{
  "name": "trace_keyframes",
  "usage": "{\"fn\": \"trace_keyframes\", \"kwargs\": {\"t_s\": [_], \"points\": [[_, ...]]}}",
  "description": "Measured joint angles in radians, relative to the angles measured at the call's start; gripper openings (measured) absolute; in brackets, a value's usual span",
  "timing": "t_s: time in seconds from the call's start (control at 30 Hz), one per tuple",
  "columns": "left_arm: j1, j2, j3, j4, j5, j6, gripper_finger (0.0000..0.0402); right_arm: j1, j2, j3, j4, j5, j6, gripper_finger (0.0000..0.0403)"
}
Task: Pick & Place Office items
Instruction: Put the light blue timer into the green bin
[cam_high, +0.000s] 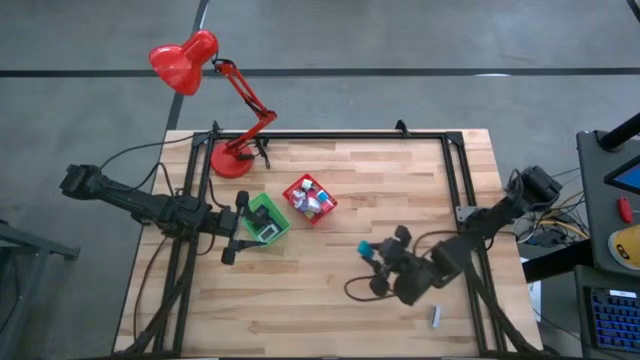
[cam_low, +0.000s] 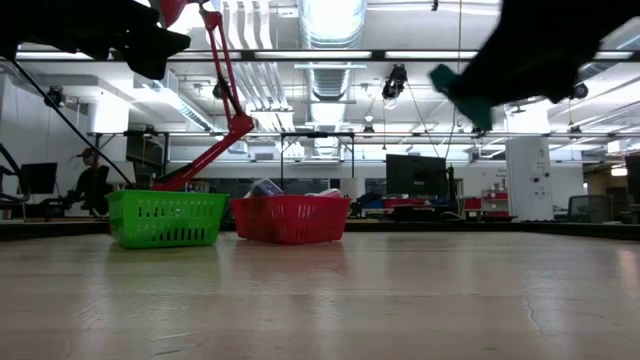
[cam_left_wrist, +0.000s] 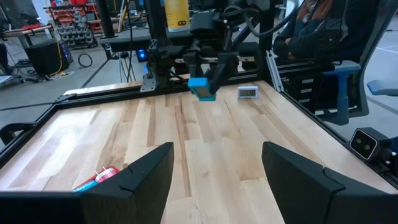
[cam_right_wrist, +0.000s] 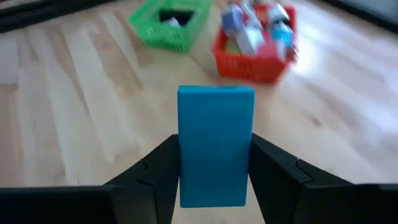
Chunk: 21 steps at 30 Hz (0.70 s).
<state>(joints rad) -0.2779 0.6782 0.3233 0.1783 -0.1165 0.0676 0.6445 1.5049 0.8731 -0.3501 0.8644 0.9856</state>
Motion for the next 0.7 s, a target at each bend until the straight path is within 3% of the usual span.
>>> {"fn": "trace_keyframes", "kwargs": {"t_s": [0.17,0.5,0.7], "points": [[0.0,0.0,0.0,0.0,0.0,0.0,0.025,-0.086,0.032,-0.007,0.212,-0.079,-0.228,0.016],[0.0,0.0,0.0,0.0,0.0,0.0,0.025,-0.21,0.085,-0.01,0.421,-0.281,-0.51,0.0162],[0.0,0.0,0.0,0.0,0.0,0.0,0.025,-0.31,0.139,-0.01,0.638,-0.429,-0.665,0.0162]]}}
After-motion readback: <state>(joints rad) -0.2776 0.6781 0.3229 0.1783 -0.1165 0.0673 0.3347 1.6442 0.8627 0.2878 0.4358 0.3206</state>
